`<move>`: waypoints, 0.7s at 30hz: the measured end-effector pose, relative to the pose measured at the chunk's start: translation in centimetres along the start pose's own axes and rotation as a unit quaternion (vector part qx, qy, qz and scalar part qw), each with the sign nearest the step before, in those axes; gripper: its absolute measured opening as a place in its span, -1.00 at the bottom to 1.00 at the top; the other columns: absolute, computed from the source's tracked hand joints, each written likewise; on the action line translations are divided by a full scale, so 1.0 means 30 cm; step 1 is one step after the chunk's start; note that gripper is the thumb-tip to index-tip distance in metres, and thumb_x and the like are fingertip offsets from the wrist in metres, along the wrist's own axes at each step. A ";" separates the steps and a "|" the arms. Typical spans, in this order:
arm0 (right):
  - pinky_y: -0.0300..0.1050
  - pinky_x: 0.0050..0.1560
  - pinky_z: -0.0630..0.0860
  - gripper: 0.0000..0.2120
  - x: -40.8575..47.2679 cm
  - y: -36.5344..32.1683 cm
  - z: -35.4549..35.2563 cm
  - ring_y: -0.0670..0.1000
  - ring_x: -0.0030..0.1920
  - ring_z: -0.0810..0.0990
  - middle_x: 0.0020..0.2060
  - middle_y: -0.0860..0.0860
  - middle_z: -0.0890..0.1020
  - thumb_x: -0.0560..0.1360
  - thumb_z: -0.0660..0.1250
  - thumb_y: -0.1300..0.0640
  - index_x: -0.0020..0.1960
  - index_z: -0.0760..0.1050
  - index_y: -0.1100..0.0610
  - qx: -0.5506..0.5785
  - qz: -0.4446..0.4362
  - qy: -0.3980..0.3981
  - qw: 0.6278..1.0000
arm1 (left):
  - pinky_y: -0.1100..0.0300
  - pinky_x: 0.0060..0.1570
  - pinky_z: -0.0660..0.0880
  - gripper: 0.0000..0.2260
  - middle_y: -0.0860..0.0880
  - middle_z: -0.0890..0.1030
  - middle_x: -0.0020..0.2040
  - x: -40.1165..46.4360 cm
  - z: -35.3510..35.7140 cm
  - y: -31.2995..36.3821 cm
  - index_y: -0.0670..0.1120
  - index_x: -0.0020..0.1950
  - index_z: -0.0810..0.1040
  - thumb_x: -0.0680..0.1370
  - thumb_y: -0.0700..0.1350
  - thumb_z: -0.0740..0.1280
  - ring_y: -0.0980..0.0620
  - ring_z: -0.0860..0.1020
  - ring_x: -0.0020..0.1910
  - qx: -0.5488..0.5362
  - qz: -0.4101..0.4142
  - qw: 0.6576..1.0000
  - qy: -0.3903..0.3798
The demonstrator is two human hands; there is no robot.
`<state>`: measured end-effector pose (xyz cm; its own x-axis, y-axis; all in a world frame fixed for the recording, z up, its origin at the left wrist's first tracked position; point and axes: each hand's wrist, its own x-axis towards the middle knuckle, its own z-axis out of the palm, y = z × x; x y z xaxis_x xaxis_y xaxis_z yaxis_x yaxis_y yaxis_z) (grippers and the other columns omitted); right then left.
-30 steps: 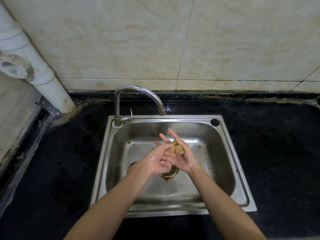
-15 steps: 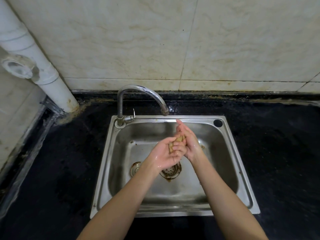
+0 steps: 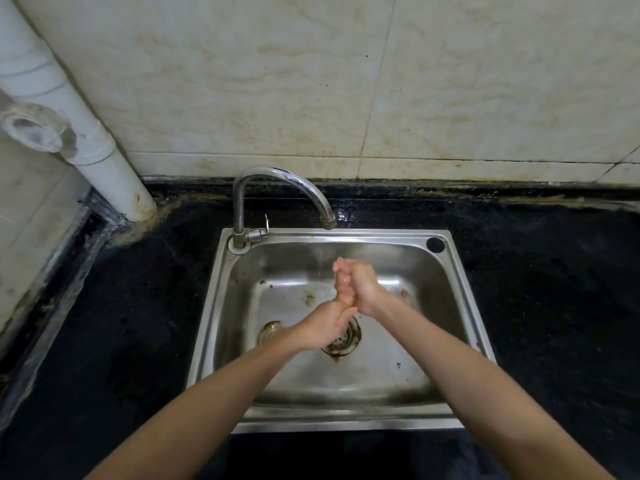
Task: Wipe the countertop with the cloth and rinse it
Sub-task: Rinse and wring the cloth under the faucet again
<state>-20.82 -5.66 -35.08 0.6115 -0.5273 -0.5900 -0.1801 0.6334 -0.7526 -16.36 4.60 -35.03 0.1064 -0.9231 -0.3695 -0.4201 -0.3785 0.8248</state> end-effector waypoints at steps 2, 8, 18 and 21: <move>-0.32 -0.63 0.02 -0.70 0.013 0.085 0.007 -0.11 -0.67 0.12 -0.68 -0.08 0.24 0.58 0.01 0.26 -0.31 0.33 0.14 -0.016 0.029 0.050 0.998 | 0.43 -0.33 0.33 -0.73 -0.14 0.49 -0.13 -0.008 0.045 -0.059 -0.28 0.26 0.33 0.65 -0.17 0.02 0.10 0.45 -0.21 0.030 -0.018 0.999 -0.002; -0.33 -0.63 0.03 -0.70 0.029 0.267 0.015 -0.05 -0.71 0.14 -0.71 -0.02 0.27 0.53 0.05 0.27 -0.35 0.35 0.16 0.025 0.098 0.129 0.986 | 0.07 0.09 0.44 -0.63 -0.25 0.53 0.15 -0.040 0.098 -0.188 -0.23 0.41 0.21 0.66 -0.08 0.00 -0.13 0.51 0.10 0.132 -0.072 0.985 -0.079; -0.19 -0.25 0.49 -0.77 -0.057 0.011 -0.055 -0.04 -0.33 0.52 -0.34 0.02 0.54 0.59 0.14 0.08 0.05 0.51 0.16 0.066 -0.001 -0.093 0.993 | -0.02 -0.05 0.47 -0.82 -0.19 0.57 -0.18 -0.055 0.002 -0.019 -0.20 0.17 0.37 0.63 -0.15 0.11 -0.11 0.56 -0.19 -0.070 0.026 0.995 0.067; -0.02 0.03 0.50 -0.63 -0.103 -0.054 -0.097 0.02 -0.03 0.58 -0.08 0.03 0.61 0.50 0.21 -0.15 0.14 0.51 0.07 -0.019 0.004 -0.104 0.994 | 0.21 -0.21 0.50 -0.90 0.02 0.53 -0.25 -0.056 -0.045 0.004 -0.10 0.05 0.40 0.62 -0.10 0.15 0.11 0.53 -0.25 -0.093 0.031 0.988 0.115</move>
<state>-24.66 -6.71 -32.89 0.7554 -0.3915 -0.5255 -0.2115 0.6134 -0.7609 -15.37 6.00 -33.72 0.2972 -0.9275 -0.2269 -0.2609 -0.3074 0.9151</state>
